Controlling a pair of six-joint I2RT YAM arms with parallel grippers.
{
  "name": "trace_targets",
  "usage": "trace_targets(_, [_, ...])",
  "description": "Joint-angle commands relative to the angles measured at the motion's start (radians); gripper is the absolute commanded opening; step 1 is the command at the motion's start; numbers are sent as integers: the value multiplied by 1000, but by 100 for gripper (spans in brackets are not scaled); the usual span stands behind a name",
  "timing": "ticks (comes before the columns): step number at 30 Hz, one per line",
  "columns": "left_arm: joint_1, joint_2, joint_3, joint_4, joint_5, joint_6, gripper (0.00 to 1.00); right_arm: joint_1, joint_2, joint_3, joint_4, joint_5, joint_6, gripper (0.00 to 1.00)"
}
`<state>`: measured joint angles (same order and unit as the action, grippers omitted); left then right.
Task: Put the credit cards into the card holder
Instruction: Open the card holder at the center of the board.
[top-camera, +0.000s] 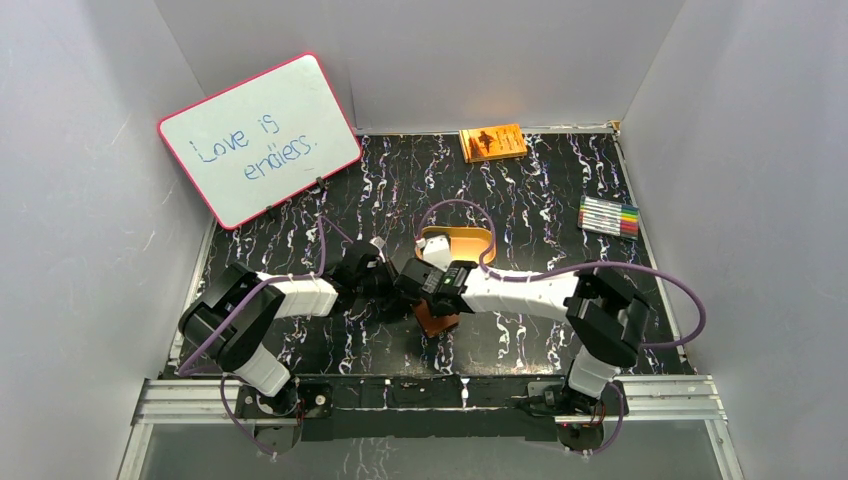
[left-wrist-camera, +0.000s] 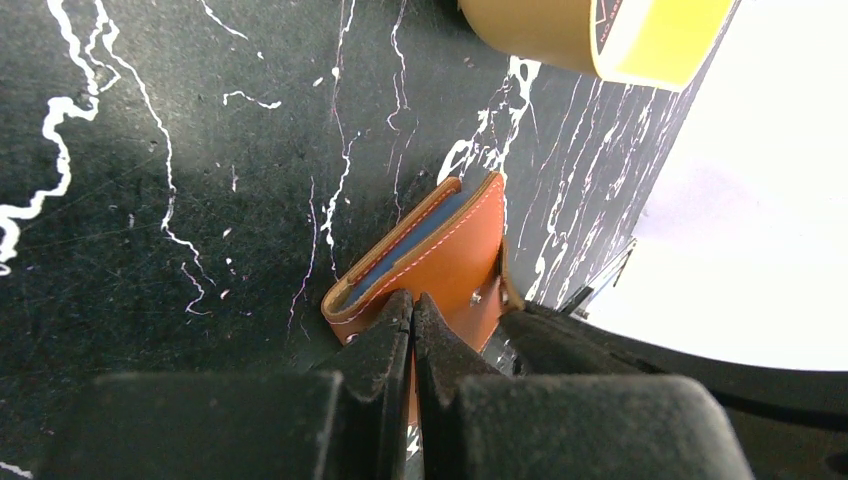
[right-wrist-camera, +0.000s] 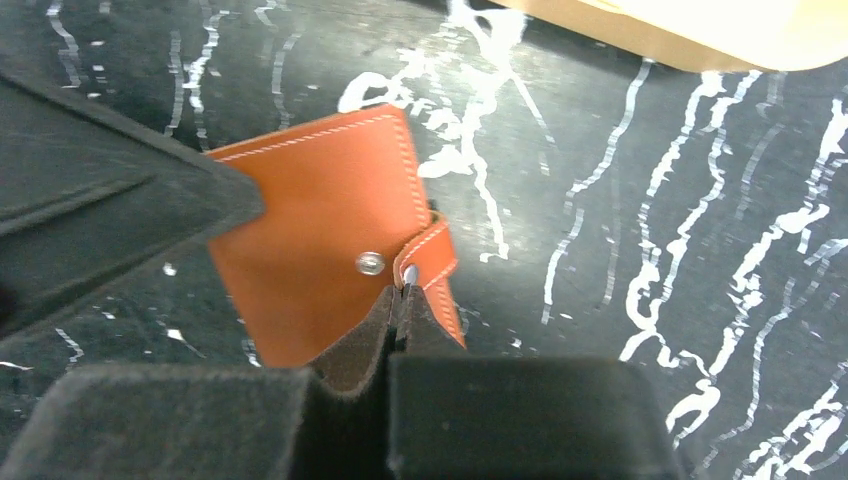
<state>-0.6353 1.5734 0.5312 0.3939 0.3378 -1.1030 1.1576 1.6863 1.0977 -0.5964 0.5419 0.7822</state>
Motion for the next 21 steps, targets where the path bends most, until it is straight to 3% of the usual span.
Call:
trace_targets(1, [2, 62, -65, -196, -109, 53, 0, -26, -81, -32, -97, 52, 40, 0])
trace_targets(14, [2, 23, -37, -218, -82, 76, 0, -157, -243, -202, -18, -77, 41, 0])
trace_targets(16, [2, -8, -25, -231, -73, 81, 7, -166, -276, -231, 8, -98, 31, 0])
trace_targets(21, [2, -98, 4, -274, -50, 85, 46, -172, -354, -287, 76, -151, 13, 0])
